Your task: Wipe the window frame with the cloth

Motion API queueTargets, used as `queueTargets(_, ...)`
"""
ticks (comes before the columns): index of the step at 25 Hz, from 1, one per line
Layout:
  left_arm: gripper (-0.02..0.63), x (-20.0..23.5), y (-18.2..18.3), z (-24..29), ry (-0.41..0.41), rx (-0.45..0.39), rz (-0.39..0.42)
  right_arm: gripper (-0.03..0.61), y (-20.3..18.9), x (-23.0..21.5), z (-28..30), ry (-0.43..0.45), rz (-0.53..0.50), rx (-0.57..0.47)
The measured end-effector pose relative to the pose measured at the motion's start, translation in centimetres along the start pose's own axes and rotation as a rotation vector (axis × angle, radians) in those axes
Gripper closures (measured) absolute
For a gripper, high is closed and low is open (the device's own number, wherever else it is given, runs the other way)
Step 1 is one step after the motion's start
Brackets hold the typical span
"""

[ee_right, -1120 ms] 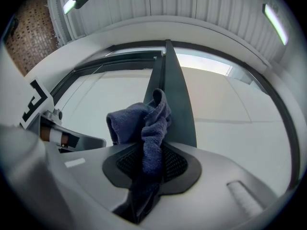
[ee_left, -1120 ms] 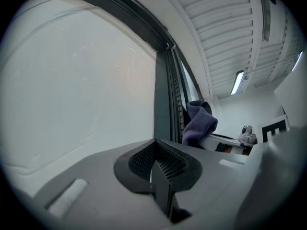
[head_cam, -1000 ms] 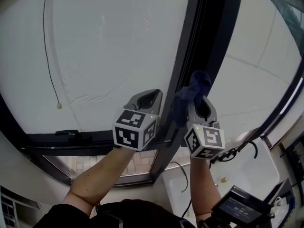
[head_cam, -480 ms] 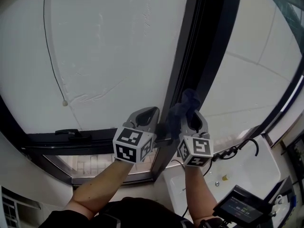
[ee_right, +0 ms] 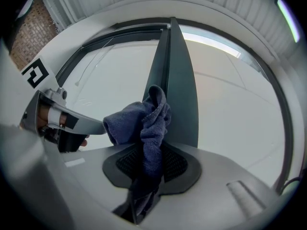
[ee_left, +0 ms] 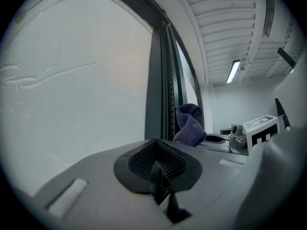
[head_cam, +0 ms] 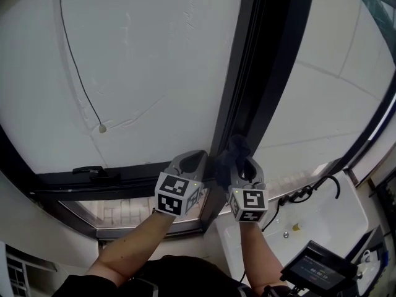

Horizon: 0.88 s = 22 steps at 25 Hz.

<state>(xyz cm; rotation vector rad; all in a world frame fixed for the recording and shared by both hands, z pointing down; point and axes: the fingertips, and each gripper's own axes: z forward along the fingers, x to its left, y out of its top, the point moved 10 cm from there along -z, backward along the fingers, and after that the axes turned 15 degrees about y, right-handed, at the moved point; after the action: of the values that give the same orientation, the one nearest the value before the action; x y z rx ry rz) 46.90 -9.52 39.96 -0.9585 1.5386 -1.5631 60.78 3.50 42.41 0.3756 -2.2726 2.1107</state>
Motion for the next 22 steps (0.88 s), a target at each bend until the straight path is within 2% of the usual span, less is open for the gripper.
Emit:
queueTargets(9, 0.621, 0.7, -2.6, 0.0, 0.049, 0.064, -0.01, 0.491, -3.4, 0.5, -0.2, 0.007, 0.034, 0.071)
queueTargets(22, 0.621, 0.1, -7.0, -0.7, 0.04, 0.136, -0.011, 0.489, -7.3, 1.1, -0.3, 0.047, 0.09, 0.154)
